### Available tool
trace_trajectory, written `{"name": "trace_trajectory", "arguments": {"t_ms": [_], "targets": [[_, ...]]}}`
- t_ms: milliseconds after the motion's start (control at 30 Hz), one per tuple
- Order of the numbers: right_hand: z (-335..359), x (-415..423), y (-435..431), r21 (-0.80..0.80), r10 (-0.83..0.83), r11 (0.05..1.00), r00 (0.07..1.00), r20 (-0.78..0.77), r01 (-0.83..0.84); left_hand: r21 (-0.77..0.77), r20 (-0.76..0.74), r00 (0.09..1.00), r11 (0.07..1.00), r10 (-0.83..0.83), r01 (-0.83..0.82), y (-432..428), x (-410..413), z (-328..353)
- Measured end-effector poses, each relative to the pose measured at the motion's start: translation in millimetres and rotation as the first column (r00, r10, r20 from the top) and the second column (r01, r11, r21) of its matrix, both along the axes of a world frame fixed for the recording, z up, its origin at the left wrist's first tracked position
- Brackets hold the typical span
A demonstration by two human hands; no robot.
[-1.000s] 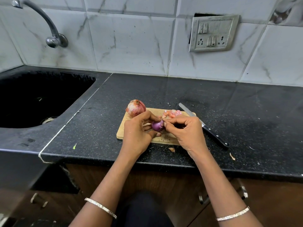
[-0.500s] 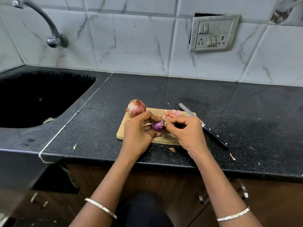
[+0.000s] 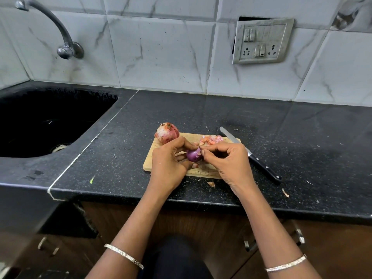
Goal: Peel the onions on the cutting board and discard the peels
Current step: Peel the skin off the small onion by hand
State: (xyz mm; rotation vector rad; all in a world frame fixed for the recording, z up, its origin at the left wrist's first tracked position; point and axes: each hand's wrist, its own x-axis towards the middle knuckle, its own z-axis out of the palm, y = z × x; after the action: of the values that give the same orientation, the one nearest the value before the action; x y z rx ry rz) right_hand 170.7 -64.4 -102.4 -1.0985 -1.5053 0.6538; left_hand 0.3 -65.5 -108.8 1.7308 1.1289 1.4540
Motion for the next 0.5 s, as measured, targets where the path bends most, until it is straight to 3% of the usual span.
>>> {"name": "trace_trajectory", "arguments": {"t_ms": [500], "targets": [[0.3, 1.9, 0.0, -0.028, 0.028, 0.999, 0.999, -0.016, -0.028, -0.015, 0.008, 1.0, 1.0, -0.009, 0.009, 1.7, 0.8, -0.4]]}}
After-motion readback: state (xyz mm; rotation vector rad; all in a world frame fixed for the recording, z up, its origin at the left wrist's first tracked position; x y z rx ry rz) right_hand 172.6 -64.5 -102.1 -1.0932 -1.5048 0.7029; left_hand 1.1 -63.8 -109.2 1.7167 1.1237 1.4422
